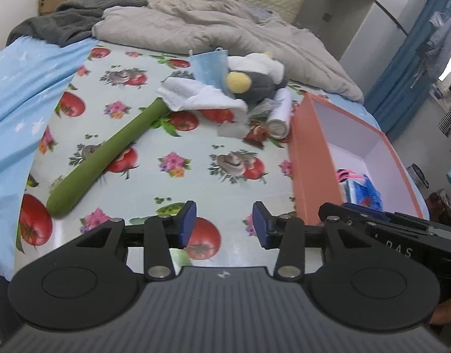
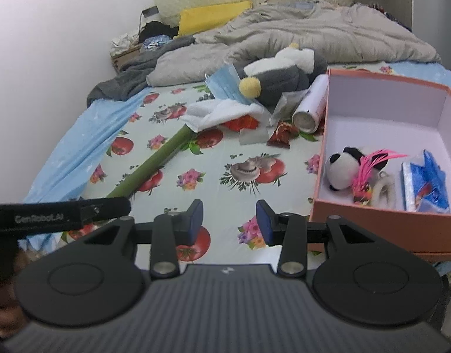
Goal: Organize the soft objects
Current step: 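Grasp the red snack packet with the right gripper while the left approaches the white wipe, then pinch the white wipe with the left gripper and lift it, then carry the wipe and snack packet into the pink box with both grippers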
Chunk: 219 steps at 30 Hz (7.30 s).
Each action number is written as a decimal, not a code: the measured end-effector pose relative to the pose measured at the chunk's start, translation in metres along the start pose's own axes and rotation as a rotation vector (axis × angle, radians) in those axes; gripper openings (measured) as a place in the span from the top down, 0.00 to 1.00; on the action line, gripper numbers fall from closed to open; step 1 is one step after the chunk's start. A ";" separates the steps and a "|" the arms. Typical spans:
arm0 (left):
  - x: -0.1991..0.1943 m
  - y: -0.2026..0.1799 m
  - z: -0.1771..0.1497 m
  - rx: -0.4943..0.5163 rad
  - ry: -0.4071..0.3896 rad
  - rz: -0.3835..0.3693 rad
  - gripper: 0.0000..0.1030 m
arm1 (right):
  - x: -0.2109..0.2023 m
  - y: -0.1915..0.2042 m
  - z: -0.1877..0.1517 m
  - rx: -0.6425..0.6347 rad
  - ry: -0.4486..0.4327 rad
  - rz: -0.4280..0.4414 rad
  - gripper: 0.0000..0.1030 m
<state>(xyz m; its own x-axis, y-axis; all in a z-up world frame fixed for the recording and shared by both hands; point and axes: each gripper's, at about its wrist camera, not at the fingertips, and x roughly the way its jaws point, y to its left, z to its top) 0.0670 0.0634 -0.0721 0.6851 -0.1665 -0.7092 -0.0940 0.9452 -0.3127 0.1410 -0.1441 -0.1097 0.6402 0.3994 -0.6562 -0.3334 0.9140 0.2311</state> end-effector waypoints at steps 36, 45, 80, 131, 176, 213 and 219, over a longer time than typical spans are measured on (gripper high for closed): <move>0.224 0.054 0.106 0.249 0.028 0.176 0.48 | 0.196 -0.022 0.071 0.142 -0.026 -0.295 0.60; 0.266 0.054 0.122 0.346 0.020 0.214 0.56 | 0.227 -0.031 0.080 0.180 -0.078 -0.389 0.60; 0.216 0.038 0.118 0.189 -0.031 0.179 0.98 | 0.200 -0.026 0.074 0.190 -0.080 -0.380 0.73; 0.093 0.050 -0.038 0.068 0.032 0.091 0.23 | 0.117 -0.001 -0.041 -0.059 0.173 -0.129 0.59; 0.095 0.040 -0.031 0.014 0.003 0.130 0.95 | 0.086 0.002 -0.018 -0.094 0.074 -0.102 0.69; -0.056 -0.088 0.015 0.148 -0.260 -0.123 0.95 | -0.090 -0.017 0.039 -0.051 -0.215 -0.101 0.69; -0.049 -0.128 0.018 0.190 -0.249 -0.211 0.95 | -0.115 -0.048 0.040 -0.008 -0.251 -0.168 0.69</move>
<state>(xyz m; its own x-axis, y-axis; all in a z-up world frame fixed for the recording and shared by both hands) 0.0588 -0.0440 0.0140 0.8319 -0.3116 -0.4592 0.1875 0.9366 -0.2959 0.1115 -0.2312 -0.0164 0.8376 0.2490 -0.4863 -0.2136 0.9685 0.1280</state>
